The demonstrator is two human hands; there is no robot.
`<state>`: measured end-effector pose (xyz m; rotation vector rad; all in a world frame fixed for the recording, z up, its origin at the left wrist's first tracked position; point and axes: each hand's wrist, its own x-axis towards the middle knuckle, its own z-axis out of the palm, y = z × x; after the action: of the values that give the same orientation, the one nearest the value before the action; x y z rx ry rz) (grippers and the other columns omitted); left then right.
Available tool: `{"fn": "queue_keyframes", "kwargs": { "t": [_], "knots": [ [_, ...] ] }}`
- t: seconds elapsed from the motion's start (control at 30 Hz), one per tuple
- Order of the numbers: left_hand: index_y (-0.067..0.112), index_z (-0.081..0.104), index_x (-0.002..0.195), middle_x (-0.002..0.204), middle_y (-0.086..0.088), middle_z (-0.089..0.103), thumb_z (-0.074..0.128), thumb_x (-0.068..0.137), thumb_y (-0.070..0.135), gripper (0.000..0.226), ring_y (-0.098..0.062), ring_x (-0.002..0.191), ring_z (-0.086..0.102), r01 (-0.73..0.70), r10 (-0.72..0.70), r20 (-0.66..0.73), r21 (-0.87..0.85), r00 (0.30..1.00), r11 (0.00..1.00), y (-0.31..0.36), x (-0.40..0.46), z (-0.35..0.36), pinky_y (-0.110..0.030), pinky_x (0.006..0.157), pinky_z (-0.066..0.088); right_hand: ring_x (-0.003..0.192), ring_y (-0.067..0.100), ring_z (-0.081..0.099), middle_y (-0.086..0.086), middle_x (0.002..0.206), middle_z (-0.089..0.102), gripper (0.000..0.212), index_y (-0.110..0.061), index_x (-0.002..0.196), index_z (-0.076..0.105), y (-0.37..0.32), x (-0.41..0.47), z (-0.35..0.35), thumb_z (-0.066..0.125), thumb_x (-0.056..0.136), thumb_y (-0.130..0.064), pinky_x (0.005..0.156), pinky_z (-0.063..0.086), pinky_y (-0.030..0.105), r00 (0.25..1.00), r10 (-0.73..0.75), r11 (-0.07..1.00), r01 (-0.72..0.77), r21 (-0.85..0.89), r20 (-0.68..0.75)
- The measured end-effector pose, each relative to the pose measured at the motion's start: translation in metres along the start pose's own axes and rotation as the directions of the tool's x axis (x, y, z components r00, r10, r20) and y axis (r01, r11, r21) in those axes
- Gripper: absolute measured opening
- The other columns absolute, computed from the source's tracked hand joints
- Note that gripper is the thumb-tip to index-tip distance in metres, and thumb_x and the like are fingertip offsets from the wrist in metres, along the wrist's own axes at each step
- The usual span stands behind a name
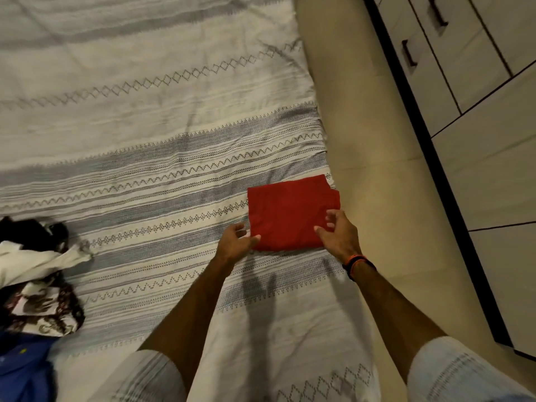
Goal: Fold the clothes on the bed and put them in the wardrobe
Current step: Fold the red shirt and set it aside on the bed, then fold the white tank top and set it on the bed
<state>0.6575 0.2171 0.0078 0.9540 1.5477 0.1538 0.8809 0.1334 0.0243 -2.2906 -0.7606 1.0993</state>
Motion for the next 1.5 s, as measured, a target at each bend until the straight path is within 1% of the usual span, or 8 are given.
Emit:
{"fn": "queue_keyframes", "kwargs": {
  "t": [0.2, 0.43, 0.6, 0.97, 1.03, 1.17, 1.3, 1.5],
  "knots": [
    [0.004, 0.045, 0.141, 0.138, -0.014, 0.054, 0.075, 0.084, 0.01, 0.064, -0.027, 0.119, 0.058, -0.077, 0.075, -0.057, -0.043, 0.996, 0.996, -0.009, -0.071, -0.041, -0.038, 0.092, 0.052, 0.095, 0.014, 0.059, 0.004, 0.116, 0.063, 0.048, -0.009, 0.129, 0.053, -0.023, -0.062, 0.011, 0.073, 0.087, -0.016, 0.085, 0.05, 0.026, 0.991, -0.134, 0.991, 0.134, 0.011, 0.024],
    [0.007, 0.05, 0.133, 0.129, -0.01, 0.057, 0.075, 0.085, 0.012, 0.054, -0.024, 0.111, 0.061, -0.13, 0.106, -0.15, -0.155, 0.983, 0.979, -0.055, -0.152, -0.106, -0.031, 0.08, 0.047, 0.083, 0.012, 0.061, 0.002, 0.106, 0.065, 0.042, -0.01, 0.124, 0.054, -0.055, -0.141, 0.047, 0.074, 0.086, -0.014, 0.071, 0.048, 0.016, 0.96, -0.26, 0.966, 0.257, 0.042, 0.101],
    [0.009, 0.054, 0.125, 0.122, -0.008, 0.061, 0.078, 0.082, 0.016, 0.049, -0.024, 0.111, 0.062, -0.147, 0.087, -0.245, -0.241, 0.966, 0.959, -0.103, -0.195, -0.173, -0.034, 0.087, 0.05, 0.085, 0.013, 0.063, 0.002, 0.104, 0.066, 0.034, -0.01, 0.116, 0.058, -0.08, -0.201, 0.095, 0.074, 0.086, -0.015, 0.069, 0.047, 0.013, 0.927, -0.338, 0.941, 0.334, 0.052, 0.164],
    [0.016, 0.056, 0.089, 0.09, -0.007, 0.06, 0.07, 0.085, -0.002, 0.023, -0.024, 0.092, 0.056, -0.199, 0.065, -0.332, -0.387, 0.941, 0.9, -0.233, -0.261, -0.353, -0.027, 0.062, 0.038, 0.088, 0.015, 0.065, 0.002, 0.104, 0.067, 0.031, -0.013, 0.113, 0.059, -0.139, -0.347, 0.25, 0.074, 0.086, -0.017, 0.073, 0.05, 0.021, 0.847, -0.452, 0.889, 0.455, 0.058, 0.281],
    [0.011, 0.056, 0.093, 0.086, -0.005, 0.06, 0.069, 0.086, -0.003, 0.02, -0.024, 0.089, 0.057, -0.206, 0.056, -0.38, -0.367, 0.923, 0.907, -0.25, -0.269, -0.382, -0.025, 0.063, 0.044, 0.087, 0.015, 0.064, 0.002, 0.104, 0.068, 0.03, -0.013, 0.113, 0.06, -0.153, -0.365, 0.279, 0.074, 0.086, -0.017, 0.075, 0.05, 0.023, 0.831, -0.463, 0.879, 0.474, 0.041, 0.308],
    [0.002, 0.056, 0.098, 0.077, -0.002, 0.056, 0.064, 0.089, -0.006, 0.015, -0.013, 0.067, 0.053, -0.214, 0.057, -0.44, -0.315, 0.896, 0.925, -0.268, -0.279, -0.426, -0.01, 0.043, 0.042, 0.086, 0.015, 0.065, 0.002, 0.102, 0.068, 0.031, -0.013, 0.112, 0.062, -0.178, -0.386, 0.327, 0.075, 0.085, -0.016, 0.075, 0.051, 0.024, 0.813, -0.472, 0.869, 0.494, 0.024, 0.341],
    [0.006, 0.058, 0.079, 0.076, -0.007, 0.059, 0.067, 0.085, -0.008, 0.017, -0.029, 0.082, 0.063, -0.163, -0.033, -0.463, -0.376, 0.886, 0.912, -0.283, -0.268, -0.468, -0.034, 0.075, 0.049, 0.084, 0.016, 0.063, 0.003, 0.1, 0.068, 0.028, -0.011, 0.109, 0.063, -0.209, -0.387, 0.377, 0.074, 0.084, -0.014, 0.075, 0.049, 0.025, 0.788, -0.475, 0.854, 0.52, -0.012, 0.392],
    [0.004, 0.069, 0.103, 0.093, -0.007, 0.069, 0.07, 0.084, 0.006, 0.019, -0.02, 0.087, 0.062, -0.168, -0.057, -0.492, -0.402, 0.869, 0.9, -0.292, -0.26, -0.513, -0.031, 0.078, 0.05, 0.093, 0.019, 0.066, 0.002, 0.1, 0.07, 0.023, -0.016, 0.102, 0.061, -0.256, -0.381, 0.439, 0.073, 0.083, -0.013, 0.086, 0.053, 0.031, 0.726, -0.468, 0.828, 0.56, -0.037, 0.504]
  ]
}}
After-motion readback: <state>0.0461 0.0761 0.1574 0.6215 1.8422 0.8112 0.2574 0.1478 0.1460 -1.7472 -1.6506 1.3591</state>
